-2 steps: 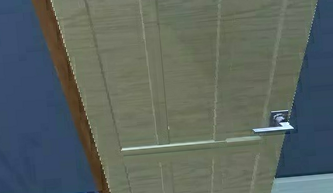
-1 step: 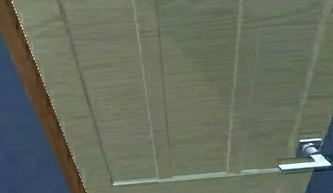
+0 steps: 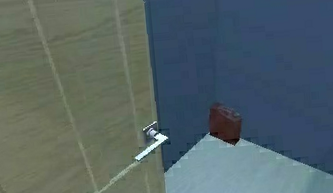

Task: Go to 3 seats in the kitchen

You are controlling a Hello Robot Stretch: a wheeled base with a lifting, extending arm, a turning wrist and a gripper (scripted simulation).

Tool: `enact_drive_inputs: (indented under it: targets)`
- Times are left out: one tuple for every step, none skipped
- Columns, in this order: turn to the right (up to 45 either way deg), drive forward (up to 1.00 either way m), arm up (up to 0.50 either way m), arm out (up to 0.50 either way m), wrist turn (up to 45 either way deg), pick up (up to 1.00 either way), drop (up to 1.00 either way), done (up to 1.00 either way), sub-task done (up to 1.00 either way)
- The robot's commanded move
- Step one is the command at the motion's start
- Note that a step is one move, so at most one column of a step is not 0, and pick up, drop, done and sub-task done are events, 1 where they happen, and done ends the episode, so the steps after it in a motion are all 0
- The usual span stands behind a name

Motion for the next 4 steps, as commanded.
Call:
enact_drive_inputs:
  targets:
    - [45.0, 0.00, 0.00, 0.00, 0.0, 0.00, 0.00, 0.00, 0.00]
    - [24.0, 0.00, 0.00, 0.00, 0.0, 0.00, 0.00, 0.00, 0.00]
    - [0.0, 0.20, 0.00, 0.00, 0.0, 0.00, 0.00, 0.00, 0.00]
    - [-45.0, 0.00, 0.00, 0.00, 0.0, 0.00, 0.00, 0.00, 0.00]
